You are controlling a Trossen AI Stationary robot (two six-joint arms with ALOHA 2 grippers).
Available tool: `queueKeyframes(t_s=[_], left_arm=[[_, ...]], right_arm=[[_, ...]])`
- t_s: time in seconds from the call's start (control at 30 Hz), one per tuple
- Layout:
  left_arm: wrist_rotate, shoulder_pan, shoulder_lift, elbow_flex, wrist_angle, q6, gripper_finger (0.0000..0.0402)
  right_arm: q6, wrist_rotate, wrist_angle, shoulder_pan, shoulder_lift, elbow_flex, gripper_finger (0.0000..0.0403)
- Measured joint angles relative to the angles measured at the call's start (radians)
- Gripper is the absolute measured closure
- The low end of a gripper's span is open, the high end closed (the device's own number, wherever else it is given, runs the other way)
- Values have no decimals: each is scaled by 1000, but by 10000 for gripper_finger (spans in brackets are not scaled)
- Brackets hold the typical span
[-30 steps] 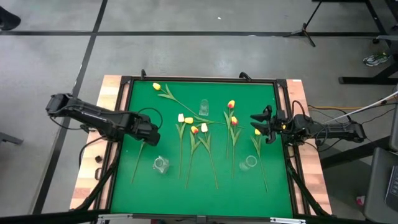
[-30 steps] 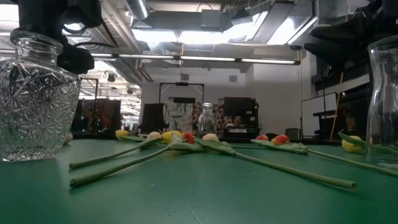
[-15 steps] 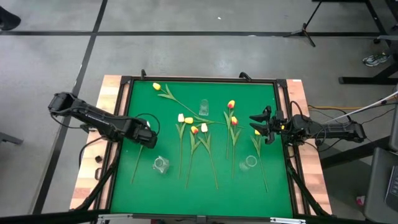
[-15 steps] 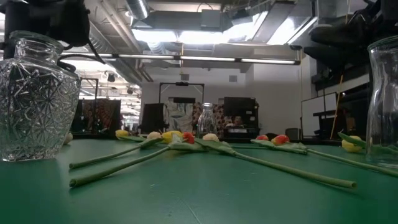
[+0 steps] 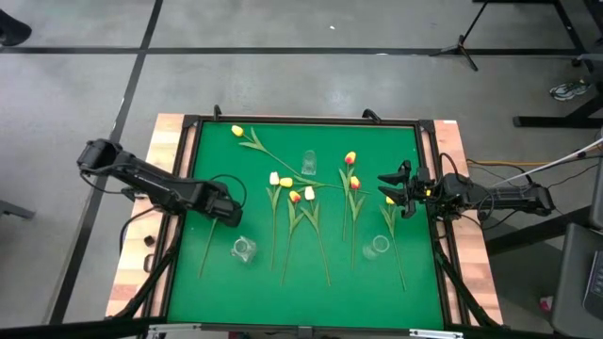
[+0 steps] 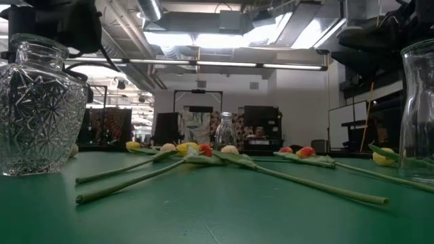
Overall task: Sort flowers into vase by color
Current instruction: Put the left white tulip into the top transparent vase
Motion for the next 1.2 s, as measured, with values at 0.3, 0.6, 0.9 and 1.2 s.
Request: queueKeyframes(t_s=[0.3,0.6,0.9,1.2], left_arm=[[9,-11,64,0,11,18,257],[9,-8,64,0,13,-30,318],[9,-5,64,0,12,-34,395],[-23,-4,64,34,11,-37,398]], right_arm=[[0,0,0,0,0,0,226],[0,10,-1,0,0,0,226],[0,10,-9,0,0,0,226],[0,11,-17,0,0,0,226]])
